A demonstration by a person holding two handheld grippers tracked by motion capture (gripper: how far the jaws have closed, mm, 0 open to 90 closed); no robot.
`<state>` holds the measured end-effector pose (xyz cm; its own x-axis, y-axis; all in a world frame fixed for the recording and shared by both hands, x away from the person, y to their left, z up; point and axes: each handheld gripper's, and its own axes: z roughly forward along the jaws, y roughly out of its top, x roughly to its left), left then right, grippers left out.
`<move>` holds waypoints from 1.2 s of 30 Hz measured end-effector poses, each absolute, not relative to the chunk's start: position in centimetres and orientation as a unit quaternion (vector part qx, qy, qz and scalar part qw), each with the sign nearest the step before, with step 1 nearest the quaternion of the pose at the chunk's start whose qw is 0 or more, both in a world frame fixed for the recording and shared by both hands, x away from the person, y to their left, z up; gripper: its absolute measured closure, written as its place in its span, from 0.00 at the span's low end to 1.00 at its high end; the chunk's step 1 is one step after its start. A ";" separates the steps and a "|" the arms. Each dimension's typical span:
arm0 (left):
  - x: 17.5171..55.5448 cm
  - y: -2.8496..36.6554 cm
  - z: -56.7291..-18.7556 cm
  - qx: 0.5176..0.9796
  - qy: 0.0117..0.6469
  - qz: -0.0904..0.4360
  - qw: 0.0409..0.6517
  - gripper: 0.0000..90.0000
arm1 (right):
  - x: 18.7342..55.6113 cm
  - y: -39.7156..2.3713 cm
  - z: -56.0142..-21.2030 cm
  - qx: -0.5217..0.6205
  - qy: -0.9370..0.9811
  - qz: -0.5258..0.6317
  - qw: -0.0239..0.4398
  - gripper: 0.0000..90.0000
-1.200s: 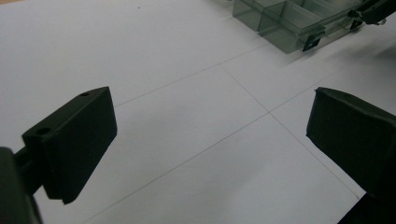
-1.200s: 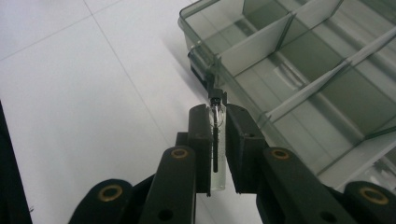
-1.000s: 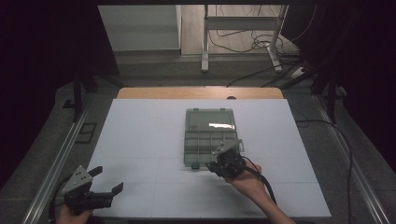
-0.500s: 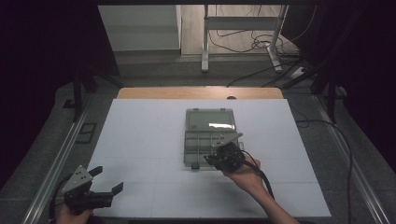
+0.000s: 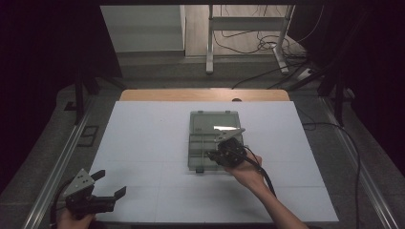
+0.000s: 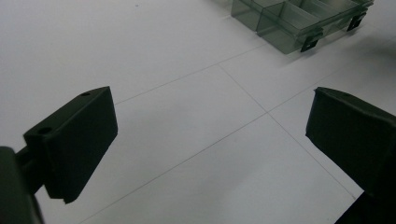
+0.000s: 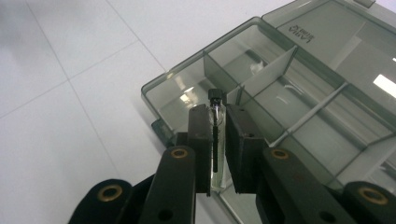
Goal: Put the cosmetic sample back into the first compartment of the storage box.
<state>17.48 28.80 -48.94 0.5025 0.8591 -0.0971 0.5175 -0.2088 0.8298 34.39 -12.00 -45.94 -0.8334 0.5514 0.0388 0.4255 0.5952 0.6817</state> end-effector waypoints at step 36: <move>17.5 28.9 -48.9 0.751 0.459 0.198 0.432 0.03 | 38.2 -9.6 -46.4 0.298 0.876 0.367 0.094 0.90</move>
<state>17.48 28.86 -48.94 0.5004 0.8602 -0.0987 0.5174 -0.2056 0.8306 38.25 -9.63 -46.39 -0.8046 0.5914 0.0532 0.4529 0.5533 0.6991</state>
